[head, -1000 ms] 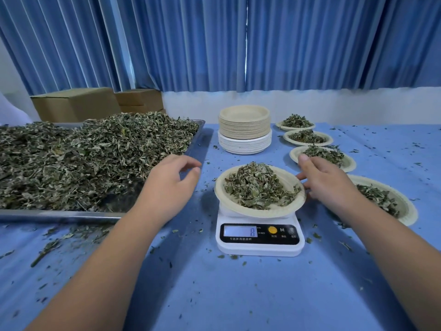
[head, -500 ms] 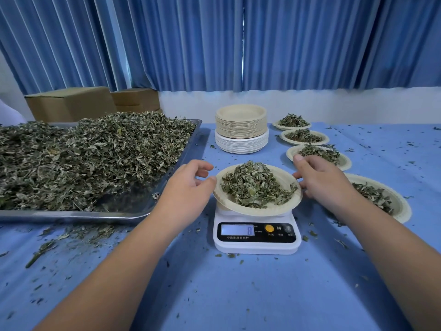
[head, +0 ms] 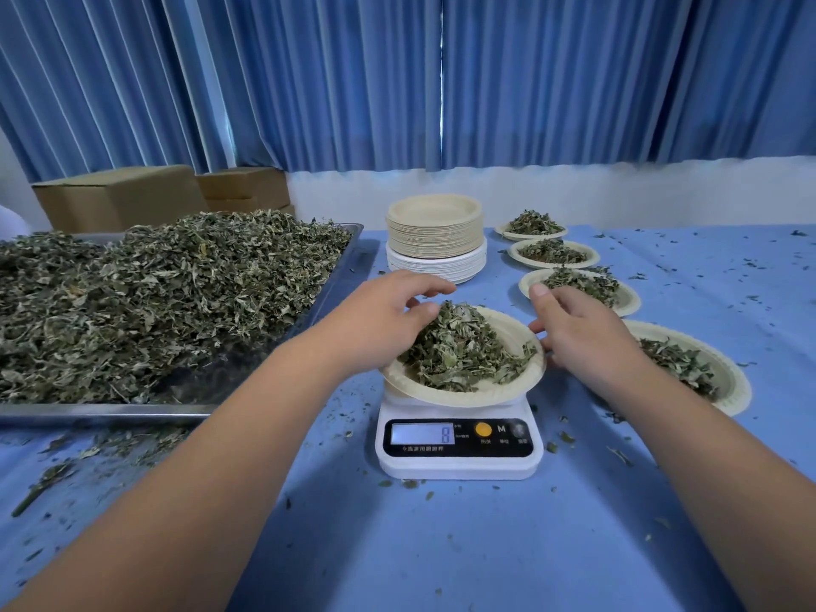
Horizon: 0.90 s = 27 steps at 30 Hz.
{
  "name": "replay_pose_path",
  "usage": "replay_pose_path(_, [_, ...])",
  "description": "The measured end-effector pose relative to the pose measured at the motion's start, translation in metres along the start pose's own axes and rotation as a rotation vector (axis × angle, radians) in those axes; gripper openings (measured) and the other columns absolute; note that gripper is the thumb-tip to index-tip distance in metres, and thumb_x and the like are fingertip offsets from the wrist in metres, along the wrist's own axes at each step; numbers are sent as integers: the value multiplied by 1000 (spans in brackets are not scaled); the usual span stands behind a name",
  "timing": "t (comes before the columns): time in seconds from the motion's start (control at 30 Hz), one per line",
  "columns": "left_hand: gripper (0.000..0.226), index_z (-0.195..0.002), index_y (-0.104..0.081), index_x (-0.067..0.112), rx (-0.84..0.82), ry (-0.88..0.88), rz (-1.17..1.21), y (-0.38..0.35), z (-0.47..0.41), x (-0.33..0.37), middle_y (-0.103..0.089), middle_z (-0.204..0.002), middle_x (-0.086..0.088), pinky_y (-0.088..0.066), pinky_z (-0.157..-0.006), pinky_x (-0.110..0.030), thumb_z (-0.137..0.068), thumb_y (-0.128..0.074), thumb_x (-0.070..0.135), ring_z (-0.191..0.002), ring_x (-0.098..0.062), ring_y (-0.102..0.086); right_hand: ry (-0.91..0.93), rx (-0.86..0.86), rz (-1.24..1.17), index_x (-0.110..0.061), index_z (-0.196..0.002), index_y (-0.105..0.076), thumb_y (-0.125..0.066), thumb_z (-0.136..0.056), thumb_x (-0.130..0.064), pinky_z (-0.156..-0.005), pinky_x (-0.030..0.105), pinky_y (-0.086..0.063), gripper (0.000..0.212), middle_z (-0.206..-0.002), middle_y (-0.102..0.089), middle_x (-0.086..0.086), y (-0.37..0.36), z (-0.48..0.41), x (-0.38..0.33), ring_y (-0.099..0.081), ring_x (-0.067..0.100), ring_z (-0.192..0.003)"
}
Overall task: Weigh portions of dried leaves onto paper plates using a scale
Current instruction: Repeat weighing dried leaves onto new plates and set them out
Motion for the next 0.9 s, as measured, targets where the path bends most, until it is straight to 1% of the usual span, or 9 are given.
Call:
replay_pose_path(0.07, [31, -130, -55, 40, -121, 26, -63, -7, -9, 2, -55, -123, 16, -46, -83, -23, -102, -45, 32, -103, -7, -57, 4, 3, 7, -12, -96, -60, -37, -96, -57, -84, 51, -52, 50, -92, -66, 7, 0, 0, 1, -64, 26, -85])
replay_pose_path(0.13, [32, -131, -53, 42, -191, 43, -116, -12, -13, 2, -54, -122, 16, -41, -83, -22, -101, -45, 37, -106, -9, -55, 11, 6, 8, -11, -98, -59, -36, -97, -56, -84, 51, -52, 51, -93, -66, 9, 0, -1, 1, -64, 27, -86])
replay_pose_path(0.2, [31, -130, -53, 44, -197, 54, -70, -13, -13, -2, -55, -120, 17, -37, -85, -21, -99, -47, 41, -109, -6, -52, 15, 1, 12, -12, -97, -59, -35, -97, -56, -84, 51, -52, 50, -92, -66, 7, 0, -3, 2, -64, 26, -86])
replay_pose_path(0.3, [29, -124, -55, 47, -169, 31, 19, -9, -7, -8, -57, -115, 19, -37, -80, -9, -95, -54, 40, -106, 1, -54, 39, 5, 41, -11, -94, -59, -34, -97, -57, -82, 49, -52, 53, -93, -66, 9, -1, -5, 2, -63, 27, -84])
replay_pose_path(0.37, [28, -119, -59, 47, -132, 10, 42, -7, -3, -10, -59, -109, 21, -40, -73, -5, -93, -61, 35, -96, 7, -56, 55, 7, 76, -11, -90, -58, -32, -96, -58, -81, 45, -51, 54, -93, -66, 9, -3, -6, 2, -63, 26, -83])
replay_pose_path(0.43, [27, -112, -64, 43, -58, -12, 52, -5, -1, -10, -63, -100, 18, -45, -68, -6, -91, -66, 26, -86, 6, -57, 58, 8, 98, -10, -90, -58, -32, -96, -59, -80, 43, -50, 56, -92, -66, 9, -5, -7, 2, -62, 26, -82])
replay_pose_path(0.63, [21, -99, -70, 33, 192, -88, 98, 3, 3, -3, -62, -83, 17, -37, -67, -2, -89, -67, 15, -70, 11, -52, 26, -15, 30, -7, -98, -58, -33, -96, -59, -85, 53, -51, 58, -92, -67, 9, -4, -7, 4, -64, 29, -86])
replay_pose_path(0.77, [22, -85, -66, 36, 315, -77, 284, 9, 6, -4, -60, -67, 18, -39, -60, -6, -91, -65, 14, -61, 6, -51, 11, -15, 10, -8, -99, -59, -34, -97, -57, -86, 53, -51, 55, -89, -67, 2, -1, -5, 4, -64, 24, -85])
replay_pose_path(0.9, [24, -84, -63, 36, 332, -50, 327, 12, 8, -6, -59, -71, 7, -44, -64, -16, -93, -63, 13, -62, -2, -50, 0, -10, 11, -8, -104, -59, -34, -98, -55, -87, 52, -50, 54, -92, -66, 4, 1, -3, 2, -64, 14, -84])
Point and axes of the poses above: each hand's wrist, its own z-axis away from the middle knuckle, its own y-axis out of the back of the hand, x = y × z, the point moved 5 cm from there along -z, towards the middle knuckle
